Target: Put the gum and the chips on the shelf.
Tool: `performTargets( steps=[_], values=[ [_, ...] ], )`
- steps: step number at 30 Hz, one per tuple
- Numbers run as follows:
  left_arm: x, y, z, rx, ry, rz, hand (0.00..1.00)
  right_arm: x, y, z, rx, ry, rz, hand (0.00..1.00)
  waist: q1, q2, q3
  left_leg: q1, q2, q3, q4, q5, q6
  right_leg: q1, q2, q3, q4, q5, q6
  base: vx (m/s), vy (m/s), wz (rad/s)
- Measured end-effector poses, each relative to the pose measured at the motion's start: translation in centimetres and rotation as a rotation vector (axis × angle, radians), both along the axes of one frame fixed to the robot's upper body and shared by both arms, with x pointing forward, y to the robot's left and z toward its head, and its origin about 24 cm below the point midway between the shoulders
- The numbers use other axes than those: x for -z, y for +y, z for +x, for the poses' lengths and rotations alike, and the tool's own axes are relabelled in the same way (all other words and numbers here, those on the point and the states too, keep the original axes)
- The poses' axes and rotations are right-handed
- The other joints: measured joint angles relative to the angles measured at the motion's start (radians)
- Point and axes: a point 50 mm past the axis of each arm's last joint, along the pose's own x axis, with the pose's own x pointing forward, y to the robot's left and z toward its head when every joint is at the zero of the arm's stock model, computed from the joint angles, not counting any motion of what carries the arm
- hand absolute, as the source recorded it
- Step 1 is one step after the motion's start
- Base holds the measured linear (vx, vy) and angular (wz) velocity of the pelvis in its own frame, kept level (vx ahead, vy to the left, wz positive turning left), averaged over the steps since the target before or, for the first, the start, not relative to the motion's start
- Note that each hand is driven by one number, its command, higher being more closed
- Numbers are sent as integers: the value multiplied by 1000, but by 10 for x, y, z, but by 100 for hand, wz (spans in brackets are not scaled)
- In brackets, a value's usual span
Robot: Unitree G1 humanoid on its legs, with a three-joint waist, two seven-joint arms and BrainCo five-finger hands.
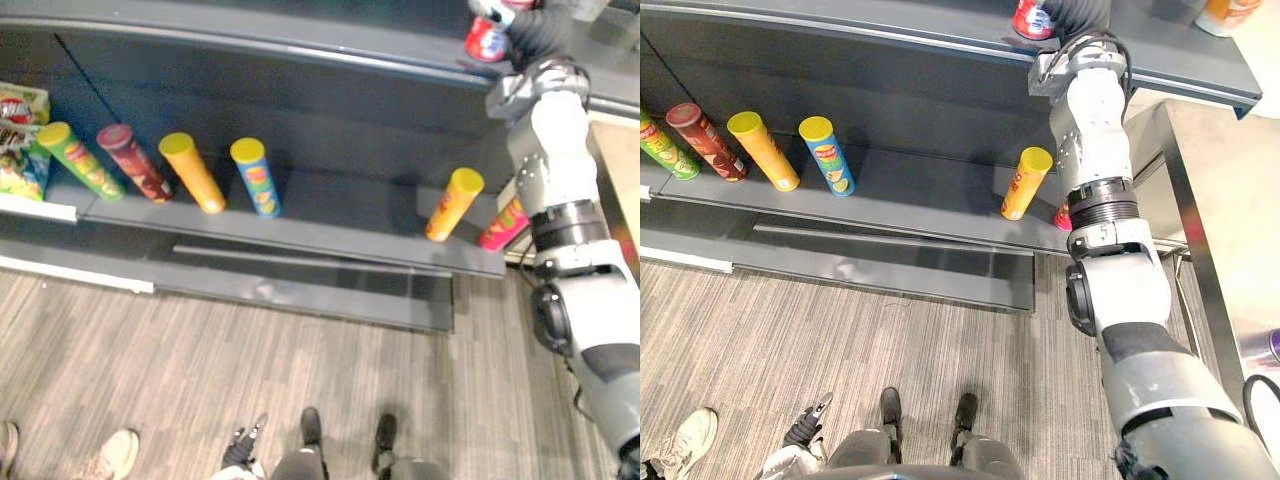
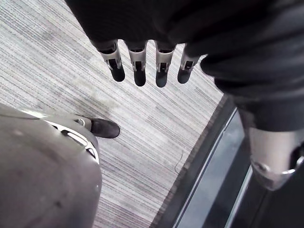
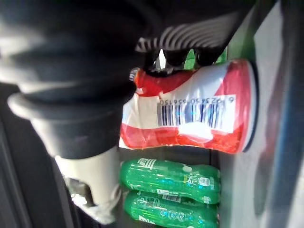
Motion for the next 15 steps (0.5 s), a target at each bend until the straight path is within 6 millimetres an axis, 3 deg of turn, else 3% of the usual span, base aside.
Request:
performTargets(
  steps=[15],
  values=[
    [0,3,0,2,1,6,0,8,-6,3,27,27,25,0,-2,-17,-7,5,-1,-7,0,4,0,5,-1,-5,4,0,0,9,3,1]
  ],
)
